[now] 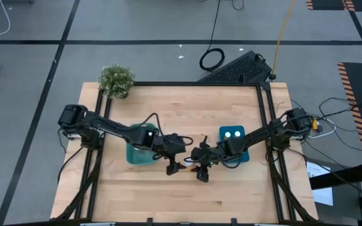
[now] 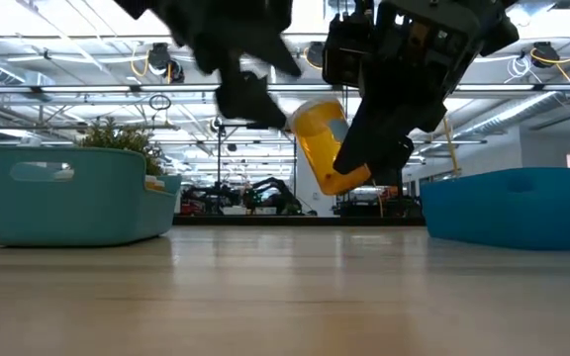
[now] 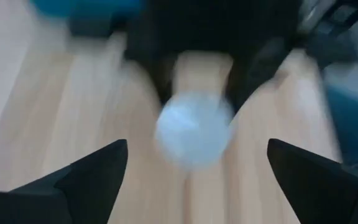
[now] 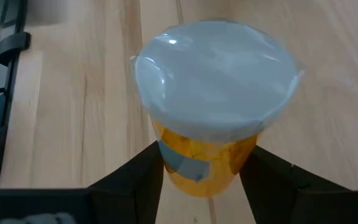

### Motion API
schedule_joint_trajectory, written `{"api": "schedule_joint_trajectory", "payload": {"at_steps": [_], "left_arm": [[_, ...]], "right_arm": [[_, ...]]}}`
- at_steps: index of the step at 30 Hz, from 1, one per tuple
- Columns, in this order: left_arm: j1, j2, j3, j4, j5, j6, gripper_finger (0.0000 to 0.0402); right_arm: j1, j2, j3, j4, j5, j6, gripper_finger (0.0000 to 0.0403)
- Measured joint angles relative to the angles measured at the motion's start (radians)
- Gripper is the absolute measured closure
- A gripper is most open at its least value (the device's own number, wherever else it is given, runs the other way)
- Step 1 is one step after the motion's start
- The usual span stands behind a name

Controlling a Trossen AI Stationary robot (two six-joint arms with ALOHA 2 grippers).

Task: Pick and place medicine bottles into bin by pill shape (circle, oval)
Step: Put the big orange capsule bottle into the green bin

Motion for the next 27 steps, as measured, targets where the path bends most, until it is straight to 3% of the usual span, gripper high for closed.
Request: {"api": "schedule_joint_trajectory", "payload": {"at_steps": [6,27], "left_arm": [[-0.001,0.029,-0.006,-0.002,-0.044,-0.005,0.0009],[-0.001,0.081,-0.003,0.11,-0.018,0.002,0.0009]], "right_arm": [[0.0,0.0,0.0,-0.003,0.001,0.0,0.022],[0.0,0.0,0.0,-0.01,-0.026,-0.026,0.022]]}}
